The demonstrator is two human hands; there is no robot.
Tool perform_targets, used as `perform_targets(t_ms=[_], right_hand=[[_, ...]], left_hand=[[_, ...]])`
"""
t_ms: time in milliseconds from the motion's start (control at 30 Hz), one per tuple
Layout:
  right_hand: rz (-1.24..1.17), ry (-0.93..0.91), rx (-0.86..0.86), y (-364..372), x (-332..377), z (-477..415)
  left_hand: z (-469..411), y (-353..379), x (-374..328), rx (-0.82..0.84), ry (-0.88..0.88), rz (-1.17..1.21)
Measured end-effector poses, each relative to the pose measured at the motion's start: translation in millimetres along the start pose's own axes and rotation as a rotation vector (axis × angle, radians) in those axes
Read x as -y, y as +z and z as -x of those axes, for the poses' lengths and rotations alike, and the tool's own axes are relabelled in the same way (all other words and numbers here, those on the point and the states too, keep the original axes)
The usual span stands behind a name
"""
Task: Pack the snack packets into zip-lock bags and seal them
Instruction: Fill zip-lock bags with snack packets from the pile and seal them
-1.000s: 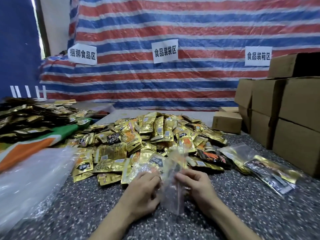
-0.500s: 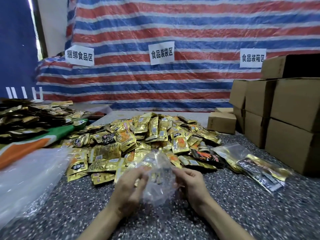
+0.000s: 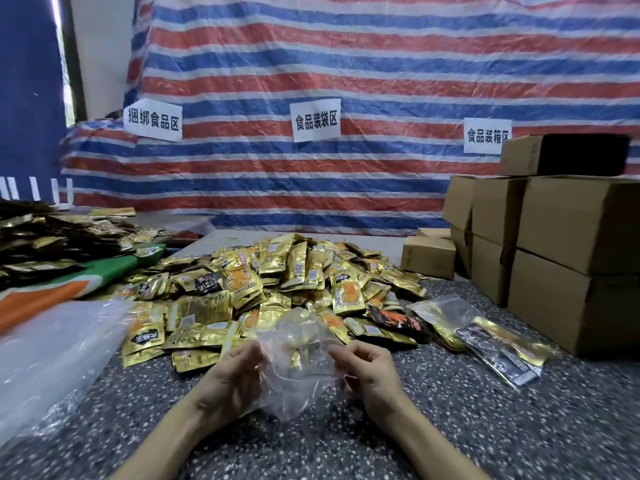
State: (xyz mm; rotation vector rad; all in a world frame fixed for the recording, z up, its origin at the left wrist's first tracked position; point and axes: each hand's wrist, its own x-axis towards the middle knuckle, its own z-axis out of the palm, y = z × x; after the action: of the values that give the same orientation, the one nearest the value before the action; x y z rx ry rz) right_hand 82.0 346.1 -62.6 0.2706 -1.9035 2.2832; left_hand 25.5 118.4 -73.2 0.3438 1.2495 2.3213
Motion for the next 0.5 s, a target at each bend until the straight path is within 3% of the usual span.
perform_targets(t_ms=[67, 133, 233, 300, 333, 400, 500], right_hand=[[-0.058, 0.025, 0.078, -1, 1, 1], [-0.127, 0.019, 0.067, -5, 5, -1], [-0.022, -0.093, -0.362, -29, 19, -15], [0.385, -0.176, -0.656, -61, 32, -29], [0.691, -0.141, -0.715, -81, 35, -35], [1.214, 0.079, -0.682, -116, 38, -41], [1.527, 0.313, -0.578, -146, 27, -41]], left_hand=[[3, 3, -4, -0.032, -0.026, 0.079], [2, 6, -4, -0.062, -0.023, 0.005], [-4, 5, 0, -0.133, 0.045, -0.041], [-6, 4, 1, -0.153, 0.073, -0.043], [-7, 3, 2, -0.142, 0.080, -0.046], [-10, 3, 2, -0.119, 0.078, -0.073], [-12, 1, 3, -0.077, 0.088, -0.060]])
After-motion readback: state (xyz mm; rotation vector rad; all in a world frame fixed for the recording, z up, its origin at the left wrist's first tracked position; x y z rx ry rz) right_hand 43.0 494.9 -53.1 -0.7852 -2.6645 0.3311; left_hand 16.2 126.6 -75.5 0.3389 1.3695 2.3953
